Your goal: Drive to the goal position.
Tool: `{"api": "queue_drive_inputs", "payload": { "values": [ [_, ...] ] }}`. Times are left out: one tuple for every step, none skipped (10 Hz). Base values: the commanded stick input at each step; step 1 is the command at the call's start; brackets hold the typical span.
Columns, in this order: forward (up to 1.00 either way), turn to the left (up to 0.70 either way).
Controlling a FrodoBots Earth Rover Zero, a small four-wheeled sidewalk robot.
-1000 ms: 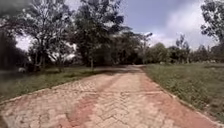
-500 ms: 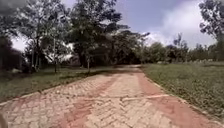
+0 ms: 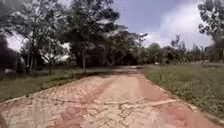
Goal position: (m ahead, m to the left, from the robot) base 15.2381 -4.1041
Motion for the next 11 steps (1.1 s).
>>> {"api": "queue_drive_inputs", "payload": {
  "values": [
    [0.70, 0.00],
    [0.70, -0.08],
    [0.70, -0.19],
    [0.70, -0.35],
    [0.70, -0.35],
    [0.70, 0.00],
    [0.70, 0.00],
    [0.70, 0.00],
    [0.70, 0.00],
    [0.70, 0.00],
    [0.70, 0.00]
  ]
}}
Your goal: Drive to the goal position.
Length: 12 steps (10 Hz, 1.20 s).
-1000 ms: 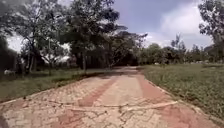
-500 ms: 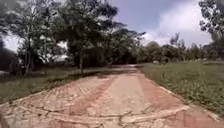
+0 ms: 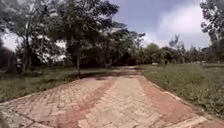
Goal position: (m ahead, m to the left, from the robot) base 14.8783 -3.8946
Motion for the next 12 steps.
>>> {"api": "queue_drive_inputs", "payload": {
  "values": [
    [0.70, 0.00],
    [0.70, 0.00],
    [0.70, 0.00],
    [0.70, 0.00],
    [0.70, 0.00],
    [0.70, 0.00],
    [0.70, 0.00],
    [0.70, 0.00],
    [0.70, 0.00],
    [0.70, 0.00],
    [0.70, 0.00],
    [0.70, -0.35]
  ]
}}
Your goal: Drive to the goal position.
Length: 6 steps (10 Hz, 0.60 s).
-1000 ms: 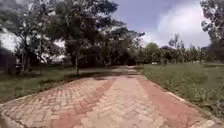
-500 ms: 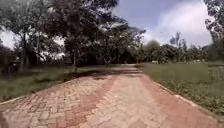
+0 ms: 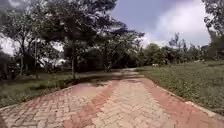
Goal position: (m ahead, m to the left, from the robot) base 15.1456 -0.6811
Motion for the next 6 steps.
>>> {"api": "queue_drive_inputs", "payload": {
  "values": [
    [0.70, -0.35],
    [0.70, -0.35],
    [0.70, -0.35],
    [0.70, 0.00],
    [0.70, 0.00],
    [0.70, -0.11]
  ]
}}
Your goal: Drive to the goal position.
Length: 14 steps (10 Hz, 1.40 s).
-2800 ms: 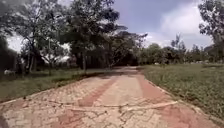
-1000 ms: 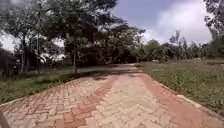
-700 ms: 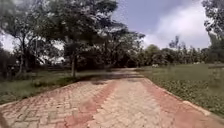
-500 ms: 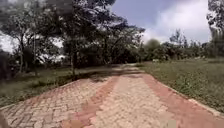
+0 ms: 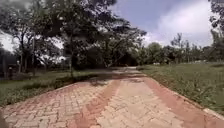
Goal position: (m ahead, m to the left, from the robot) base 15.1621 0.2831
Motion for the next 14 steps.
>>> {"api": "queue_drive_inputs", "payload": {
  "values": [
    [0.70, -0.30],
    [0.70, -0.35],
    [0.70, -0.35],
    [0.70, -0.35],
    [0.70, -0.35],
    [0.70, -0.35],
    [0.70, -0.35],
    [0.70, 0.00],
    [0.70, 0.00],
    [0.70, 0.00],
    [0.70, 0.00],
    [0.70, 0.00],
    [0.70, 0.00],
    [0.70, 0.00]
  ]
}}
